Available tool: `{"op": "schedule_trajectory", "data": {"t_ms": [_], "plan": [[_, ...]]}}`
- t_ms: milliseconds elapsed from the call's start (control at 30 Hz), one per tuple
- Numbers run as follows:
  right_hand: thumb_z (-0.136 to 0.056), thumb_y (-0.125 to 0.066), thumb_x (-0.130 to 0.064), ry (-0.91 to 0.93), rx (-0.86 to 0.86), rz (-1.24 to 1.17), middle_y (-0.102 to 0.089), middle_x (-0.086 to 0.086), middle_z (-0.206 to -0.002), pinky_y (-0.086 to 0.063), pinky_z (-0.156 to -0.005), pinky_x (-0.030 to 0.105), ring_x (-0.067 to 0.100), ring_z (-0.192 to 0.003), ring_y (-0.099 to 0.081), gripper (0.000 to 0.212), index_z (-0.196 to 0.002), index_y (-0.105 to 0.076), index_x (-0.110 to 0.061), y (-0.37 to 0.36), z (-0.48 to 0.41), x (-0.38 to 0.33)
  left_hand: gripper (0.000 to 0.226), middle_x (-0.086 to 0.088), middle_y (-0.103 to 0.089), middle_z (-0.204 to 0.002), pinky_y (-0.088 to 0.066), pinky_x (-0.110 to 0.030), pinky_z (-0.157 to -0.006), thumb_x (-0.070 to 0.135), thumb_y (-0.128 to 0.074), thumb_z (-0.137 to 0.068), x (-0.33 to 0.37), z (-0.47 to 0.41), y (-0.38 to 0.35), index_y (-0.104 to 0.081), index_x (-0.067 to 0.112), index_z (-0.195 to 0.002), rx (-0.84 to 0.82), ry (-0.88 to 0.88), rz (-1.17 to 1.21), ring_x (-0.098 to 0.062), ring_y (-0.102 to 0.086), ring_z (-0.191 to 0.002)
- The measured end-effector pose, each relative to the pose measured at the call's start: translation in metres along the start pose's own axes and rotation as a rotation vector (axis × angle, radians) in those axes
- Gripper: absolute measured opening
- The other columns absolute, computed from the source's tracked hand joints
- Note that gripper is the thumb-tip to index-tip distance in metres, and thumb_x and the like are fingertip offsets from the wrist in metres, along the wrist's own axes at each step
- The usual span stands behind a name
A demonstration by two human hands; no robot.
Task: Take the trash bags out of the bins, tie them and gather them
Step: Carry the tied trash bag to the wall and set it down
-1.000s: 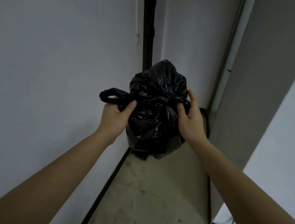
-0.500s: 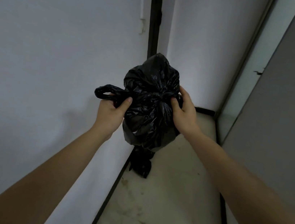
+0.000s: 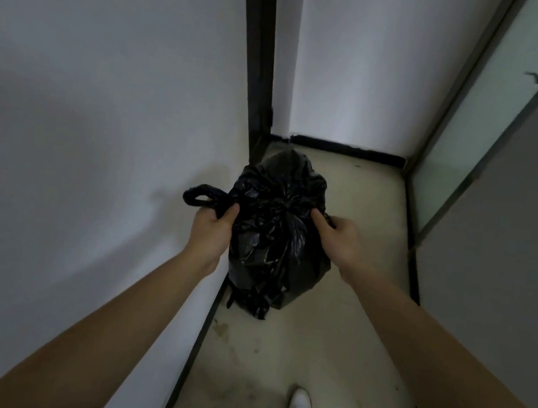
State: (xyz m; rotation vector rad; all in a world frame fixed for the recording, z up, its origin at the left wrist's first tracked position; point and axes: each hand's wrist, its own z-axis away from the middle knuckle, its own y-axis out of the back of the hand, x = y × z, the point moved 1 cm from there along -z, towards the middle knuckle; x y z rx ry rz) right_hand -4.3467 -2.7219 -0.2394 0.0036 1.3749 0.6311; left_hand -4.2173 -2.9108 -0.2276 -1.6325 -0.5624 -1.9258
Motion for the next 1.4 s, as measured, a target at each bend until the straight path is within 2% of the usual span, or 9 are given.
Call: {"op": "schedule_trajectory", "data": {"t_ms": [67,333,533,667,800,1033,1167,1267,1400], "plan": [[-0.098,-0.053,-0.048,-0.043,-0.093,-0.003,-0.072,0.017,-0.089,-0.046,-0.064,0.032,0.030,-0.082,-0.069,0.055,-0.089,-0.067,0.004,-0.012,-0.037,0.018,0.032,-0.009,-0.069,-0.121,-0.052,-0.039,-0.101,0.022,-0.057,-0.101,-0.025,-0.028,-0.002,-0.063,0.005,-0.127,0.045,0.061,-0.027,-0.021,-0.067,-0.111],[-0.103,-0.043,-0.047,-0.278,-0.427,-0.018,-0.064,-0.003,-0.128,-0.047,-0.105,0.038,0.019,-0.115,-0.061,0.043,-0.133,-0.062,-0.024,-0.092,-0.141,0.104,0.023,-0.013,-0.073,-0.107,-0.057,-0.043,-0.091,0.023,-0.061,-0.098,-0.129,-0.104,0.013,-0.069,0.005,-0.109,0.233,0.323,-0.133,-0.026,-0.070,-0.101],[-0.103,-0.039,-0.046,-0.410,-0.462,0.118,-0.061,0.002,-0.134,-0.046,-0.105,0.042,0.025,-0.119,-0.059,0.043,-0.133,-0.060,-0.022,-0.165,-0.179,0.228,0.026,-0.019,-0.073,-0.100,-0.054,-0.041,-0.083,0.021,-0.059,-0.097,-0.265,-0.155,0.029,-0.068,-0.002,-0.103,0.264,0.535,-0.190,-0.030,-0.069,-0.092],[-0.107,-0.035,-0.033,-0.446,-0.385,0.202,-0.064,0.012,-0.123,-0.038,-0.083,0.030,0.030,-0.113,-0.059,0.039,-0.121,-0.062,-0.009,-0.242,-0.201,0.346,0.025,-0.020,-0.065,-0.080,-0.045,-0.038,-0.068,0.019,-0.054,-0.096,-0.405,-0.188,0.048,-0.064,-0.002,-0.086,0.276,0.645,-0.289,-0.028,-0.061,-0.075],[-0.108,-0.029,-0.030,-0.461,-0.399,0.260,-0.062,0.014,-0.121,-0.036,-0.082,0.032,0.029,-0.109,-0.057,0.040,-0.122,-0.060,-0.009,-0.320,-0.217,0.462,0.030,-0.016,-0.058,-0.072,-0.038,-0.036,-0.064,0.016,-0.049,-0.097,-0.556,-0.204,0.073,-0.052,0.005,-0.069,0.316,0.733,-0.408,-0.027,-0.054,-0.069],[-0.107,-0.033,-0.030,-0.497,-0.454,0.254,-0.060,0.012,-0.132,-0.041,-0.096,0.034,0.029,-0.119,-0.056,0.039,-0.133,-0.057,-0.013,-0.421,-0.263,0.625,0.019,-0.016,-0.064,-0.091,-0.047,-0.037,-0.073,0.012,-0.047,-0.097,-0.751,-0.235,0.108,-0.062,0.002,-0.100,0.363,0.783,-0.410,-0.029,-0.061,-0.085],[-0.098,-0.051,-0.028,-0.554,-0.453,0.171,-0.069,0.006,-0.114,-0.051,-0.099,0.044,0.026,-0.104,-0.065,0.028,-0.120,-0.066,-0.017,-0.450,-0.278,0.689,0.014,-0.016,-0.063,-0.097,-0.046,-0.036,-0.077,0.010,-0.047,-0.095,-0.813,-0.245,0.117,-0.058,0.008,-0.104,0.282,0.788,-0.477,-0.028,-0.058,-0.086],[-0.096,-0.056,-0.029,-0.541,-0.474,0.128,-0.066,-0.004,-0.118,-0.050,-0.101,0.044,0.022,-0.109,-0.064,0.033,-0.128,-0.062,-0.022,-0.450,-0.274,0.694,0.007,-0.016,-0.057,-0.084,-0.043,-0.038,-0.074,0.010,-0.049,-0.095,-0.823,-0.241,0.125,-0.053,0.007,-0.091,0.189,0.793,-0.602,-0.027,-0.055,-0.078],[-0.100,-0.051,-0.028,-0.521,-0.499,0.181,-0.053,0.003,-0.137,-0.042,-0.109,0.040,0.024,-0.126,-0.053,0.048,-0.147,-0.043,-0.020,-0.429,-0.264,0.660,0.048,-0.011,-0.059,-0.124,-0.043,-0.038,-0.099,0.030,-0.055,-0.093,-0.785,-0.234,0.128,-0.050,0.004,-0.133,0.137,0.620,-0.785,-0.024,-0.056,-0.114]]}}
